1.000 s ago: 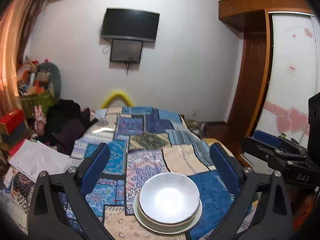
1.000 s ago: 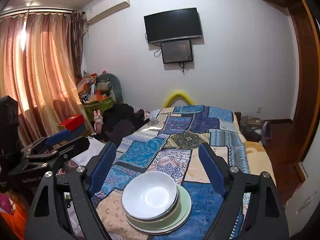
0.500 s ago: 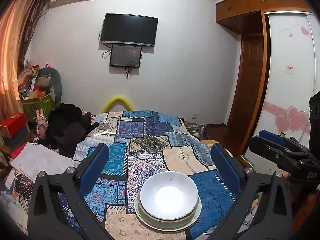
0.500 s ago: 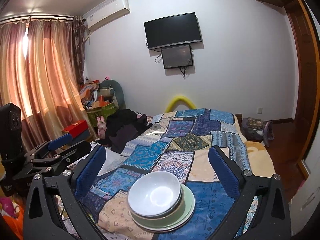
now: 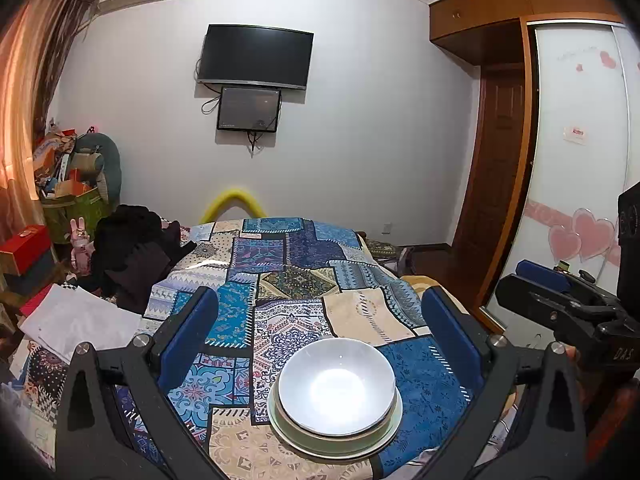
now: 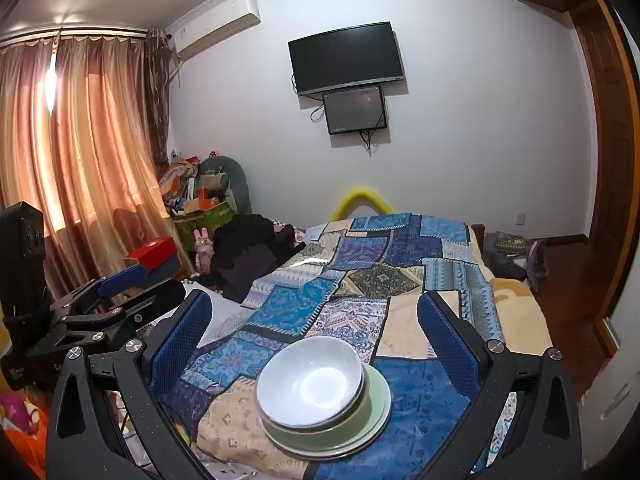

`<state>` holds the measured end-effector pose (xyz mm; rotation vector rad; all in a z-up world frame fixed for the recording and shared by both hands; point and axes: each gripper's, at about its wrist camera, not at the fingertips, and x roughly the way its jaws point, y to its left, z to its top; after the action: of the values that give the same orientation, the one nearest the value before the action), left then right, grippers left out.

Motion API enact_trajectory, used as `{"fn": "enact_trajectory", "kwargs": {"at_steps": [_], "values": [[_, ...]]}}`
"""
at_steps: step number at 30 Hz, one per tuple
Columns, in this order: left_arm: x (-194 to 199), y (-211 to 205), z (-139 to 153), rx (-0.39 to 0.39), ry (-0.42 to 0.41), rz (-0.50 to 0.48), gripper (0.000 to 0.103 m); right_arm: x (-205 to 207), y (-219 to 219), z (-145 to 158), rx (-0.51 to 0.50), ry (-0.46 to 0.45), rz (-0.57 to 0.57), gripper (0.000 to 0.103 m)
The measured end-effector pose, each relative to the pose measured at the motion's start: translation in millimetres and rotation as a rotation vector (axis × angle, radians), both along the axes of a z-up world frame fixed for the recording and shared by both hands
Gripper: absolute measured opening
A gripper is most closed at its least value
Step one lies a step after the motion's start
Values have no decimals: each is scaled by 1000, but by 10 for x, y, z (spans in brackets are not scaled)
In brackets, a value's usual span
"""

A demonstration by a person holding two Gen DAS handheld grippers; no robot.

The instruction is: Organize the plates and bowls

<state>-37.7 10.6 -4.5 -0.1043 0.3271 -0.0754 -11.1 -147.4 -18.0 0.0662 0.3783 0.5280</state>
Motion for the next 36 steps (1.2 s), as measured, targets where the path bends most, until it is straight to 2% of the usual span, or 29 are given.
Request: {"fn": "enact_trajectory", "kwargs": {"at_steps": [36], "values": [[12, 10, -62, -5, 18, -17, 103, -8, -5, 7, -3, 3, 4, 102]]}}
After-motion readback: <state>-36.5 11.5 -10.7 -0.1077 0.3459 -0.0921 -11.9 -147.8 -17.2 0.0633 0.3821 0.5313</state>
